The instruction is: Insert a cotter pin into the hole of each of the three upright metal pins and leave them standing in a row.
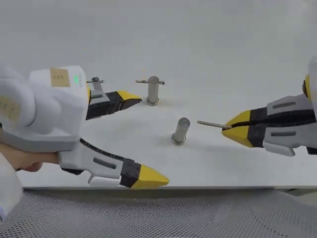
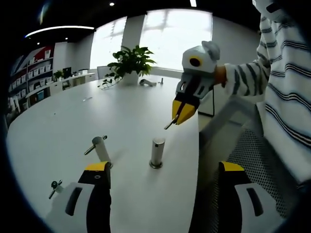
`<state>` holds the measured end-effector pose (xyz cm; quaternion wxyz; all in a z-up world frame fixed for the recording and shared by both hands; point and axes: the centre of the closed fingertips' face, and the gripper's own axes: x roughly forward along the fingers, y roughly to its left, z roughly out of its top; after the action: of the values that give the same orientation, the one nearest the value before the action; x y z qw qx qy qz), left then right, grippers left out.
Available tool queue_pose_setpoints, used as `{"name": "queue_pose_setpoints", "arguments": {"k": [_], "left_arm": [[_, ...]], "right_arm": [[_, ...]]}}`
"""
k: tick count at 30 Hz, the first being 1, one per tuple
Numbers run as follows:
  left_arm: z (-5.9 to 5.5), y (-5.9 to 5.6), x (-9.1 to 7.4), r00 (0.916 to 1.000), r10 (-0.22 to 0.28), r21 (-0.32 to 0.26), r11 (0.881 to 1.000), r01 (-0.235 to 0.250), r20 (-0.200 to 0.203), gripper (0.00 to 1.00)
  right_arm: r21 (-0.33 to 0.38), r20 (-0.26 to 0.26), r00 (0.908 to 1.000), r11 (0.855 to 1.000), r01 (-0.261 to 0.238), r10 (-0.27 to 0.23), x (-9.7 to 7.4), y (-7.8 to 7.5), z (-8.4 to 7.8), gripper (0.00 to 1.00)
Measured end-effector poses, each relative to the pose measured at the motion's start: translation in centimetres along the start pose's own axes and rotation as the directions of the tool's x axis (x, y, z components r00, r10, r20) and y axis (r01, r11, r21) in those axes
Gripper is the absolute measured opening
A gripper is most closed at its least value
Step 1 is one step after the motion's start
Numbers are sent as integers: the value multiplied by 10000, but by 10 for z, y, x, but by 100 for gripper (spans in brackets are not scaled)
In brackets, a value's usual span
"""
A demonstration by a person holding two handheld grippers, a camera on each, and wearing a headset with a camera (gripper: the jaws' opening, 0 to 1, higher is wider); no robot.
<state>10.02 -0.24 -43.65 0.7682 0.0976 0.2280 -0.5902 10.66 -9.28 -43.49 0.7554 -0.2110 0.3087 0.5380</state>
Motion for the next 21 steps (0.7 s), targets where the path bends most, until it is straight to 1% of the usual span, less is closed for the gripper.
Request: {"name": "queue_pose_setpoints", "arguments": {"k": [5,9,12,14,19,21], "left_arm": [[-4,3,10,10000,-81,37,10000,81,-27,80],[-7,4,19,9998,-86,86,9999,87,-165,77],[-4,2,25,9999,-141,-1,9999,141,-46,68],[0,1,30,9998,-172,17,9999,172,40,64],[4,0,39,9996,-267,-22,9996,267,129,55],[4,1,41,9996,-248,13,9997,248,112,49]], "right_arm": [[95,32,10000,10000,14,-14,1,0,-2,0],[154,71,10000,9999,28,-29,1,0,-2,0],[184,117,9999,9998,14,-16,3,1,-2,0],[199,130,9999,9998,4,-7,3,2,-2,0],[185,146,9999,9998,-1,-2,6,4,-3,0],[167,118,9999,9999,12,-14,7,4,-3,0]]}}
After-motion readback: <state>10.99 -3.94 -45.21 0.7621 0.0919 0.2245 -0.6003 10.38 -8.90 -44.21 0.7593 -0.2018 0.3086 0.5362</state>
